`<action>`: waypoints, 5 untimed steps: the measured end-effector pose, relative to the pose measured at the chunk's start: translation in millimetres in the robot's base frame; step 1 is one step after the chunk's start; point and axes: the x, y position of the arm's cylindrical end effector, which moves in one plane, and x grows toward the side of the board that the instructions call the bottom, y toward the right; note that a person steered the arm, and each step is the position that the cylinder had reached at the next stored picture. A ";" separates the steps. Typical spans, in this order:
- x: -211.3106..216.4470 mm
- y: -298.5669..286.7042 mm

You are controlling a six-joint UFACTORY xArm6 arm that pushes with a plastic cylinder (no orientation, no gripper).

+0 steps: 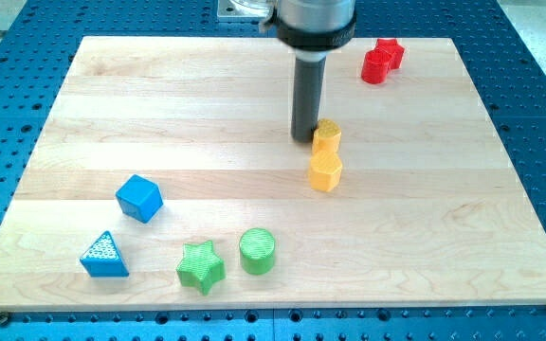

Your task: Slightly move the hexagon upwards

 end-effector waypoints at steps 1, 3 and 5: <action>-13.5 -7.2; 92.2 -66.8; 94.1 12.7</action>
